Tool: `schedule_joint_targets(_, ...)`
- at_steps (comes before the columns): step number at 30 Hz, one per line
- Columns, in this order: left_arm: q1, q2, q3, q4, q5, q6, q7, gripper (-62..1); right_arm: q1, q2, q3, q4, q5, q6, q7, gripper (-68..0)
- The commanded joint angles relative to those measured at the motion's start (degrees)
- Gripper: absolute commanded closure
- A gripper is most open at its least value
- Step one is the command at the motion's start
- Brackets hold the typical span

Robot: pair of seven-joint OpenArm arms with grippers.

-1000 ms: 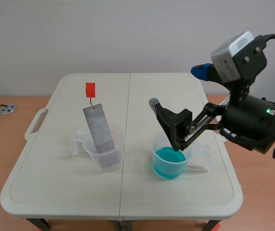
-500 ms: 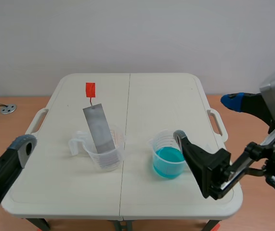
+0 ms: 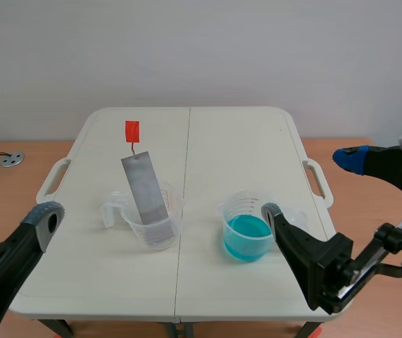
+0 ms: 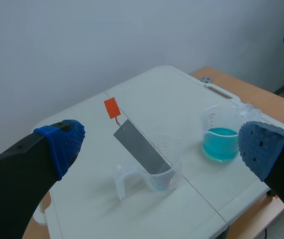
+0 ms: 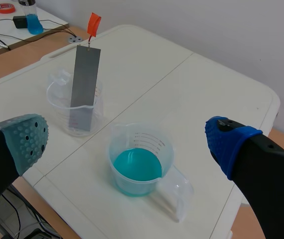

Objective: Hold the metal plate by the orange handle, dip it into the blue solution, take it out and point at it, then put the plate back in the beaker on the left.
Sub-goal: 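Return to the home posture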

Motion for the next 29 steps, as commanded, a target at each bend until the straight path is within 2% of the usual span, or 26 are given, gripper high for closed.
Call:
schedule_joint_targets(1, 0.3, 0.3, 0.0, 0.2, -0.5, 0.1, -0.7, -62.3, 0.8, 0.0, 0.2, 0.4, 0.4, 0.0, 0.9, -66.3)
schedule_joint_targets(29, 0.3, 0.3, 0.0, 0.2, -0.5, 0.1, 0.5, -62.3, 0.8, 0.0, 0.2, 0.4, 0.4, 0.0, 1.1, -66.3)
